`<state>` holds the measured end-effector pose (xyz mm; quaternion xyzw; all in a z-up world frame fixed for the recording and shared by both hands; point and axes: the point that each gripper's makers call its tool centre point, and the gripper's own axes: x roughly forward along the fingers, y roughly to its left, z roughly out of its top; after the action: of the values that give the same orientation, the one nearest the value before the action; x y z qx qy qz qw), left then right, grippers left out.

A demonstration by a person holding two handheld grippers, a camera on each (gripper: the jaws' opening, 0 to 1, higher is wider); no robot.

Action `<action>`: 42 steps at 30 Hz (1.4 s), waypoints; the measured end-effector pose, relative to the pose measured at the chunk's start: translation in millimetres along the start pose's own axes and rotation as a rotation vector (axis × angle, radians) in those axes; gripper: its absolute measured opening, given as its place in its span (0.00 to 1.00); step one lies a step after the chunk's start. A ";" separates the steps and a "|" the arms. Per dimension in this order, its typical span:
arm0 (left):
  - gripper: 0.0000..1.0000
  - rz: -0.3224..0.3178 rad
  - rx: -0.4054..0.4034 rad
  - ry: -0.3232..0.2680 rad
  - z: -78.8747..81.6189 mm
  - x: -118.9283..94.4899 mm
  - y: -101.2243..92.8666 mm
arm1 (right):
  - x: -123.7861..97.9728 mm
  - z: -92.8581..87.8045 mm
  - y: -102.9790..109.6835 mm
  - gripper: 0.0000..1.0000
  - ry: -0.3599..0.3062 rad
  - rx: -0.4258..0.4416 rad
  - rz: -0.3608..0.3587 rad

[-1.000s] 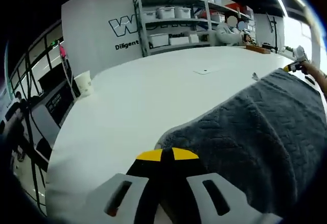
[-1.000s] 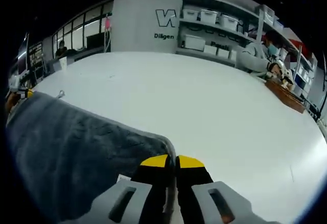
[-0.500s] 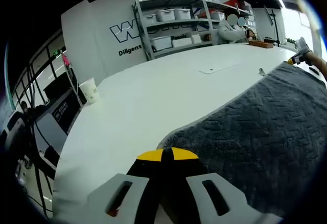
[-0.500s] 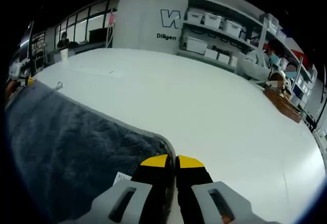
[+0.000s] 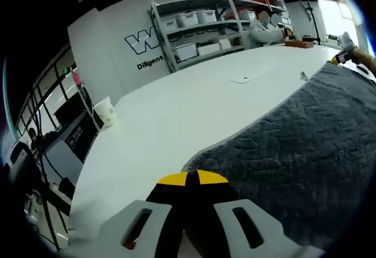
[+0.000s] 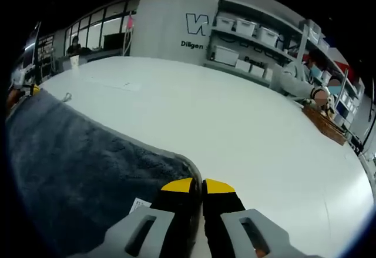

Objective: Open the folded towel by lifting each exposed corner and separating the folded layers until the towel lies flat within the target outline without major curled edges

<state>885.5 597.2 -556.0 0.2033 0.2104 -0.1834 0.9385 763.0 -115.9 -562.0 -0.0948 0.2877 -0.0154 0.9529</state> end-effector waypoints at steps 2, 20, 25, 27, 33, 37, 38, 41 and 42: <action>0.03 -0.001 -0.001 -0.001 0.2 0.5 0.8 | 0.5 0.1 -1.2 0.00 -0.003 0.003 0.003; 0.30 0.069 -0.059 -0.049 10.7 -24.4 7.7 | -19.8 7.8 -13.8 0.40 0.006 -0.072 -0.107; 0.38 -0.056 -0.176 -0.062 12.7 -43.9 -14.5 | -41.8 4.7 -12.0 0.50 0.032 -0.089 -0.109; 0.40 -0.122 -0.226 -0.072 12.2 -53.7 -29.9 | -54.9 2.2 -6.4 0.54 0.036 -0.093 -0.093; 0.49 -0.228 -0.253 -0.088 11.0 -89.4 -62.2 | -87.3 -3.6 17.8 0.68 0.012 -0.059 -0.013; 0.69 -0.256 -0.233 -0.088 10.1 -113.0 -74.6 | -114.0 -7.3 33.8 0.78 -0.010 -0.049 0.030; 0.75 -0.271 -0.214 -0.071 6.6 -119.4 -79.9 | -118.7 -8.3 36.7 0.81 -0.013 -0.044 0.043; 0.92 -0.299 -0.206 -0.046 -0.1 -137.6 -93.3 | -131.3 -14.5 47.0 0.89 -0.009 -0.038 0.066; 0.94 -0.301 -0.207 -0.045 -0.6 -139.4 -94.3 | -132.4 -15.3 47.8 0.92 -0.008 -0.037 0.069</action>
<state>727.1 553.3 -519.7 0.0678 0.2352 -0.3036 0.9208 642.9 -60.5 -511.4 -0.1023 0.2875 0.0230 0.9520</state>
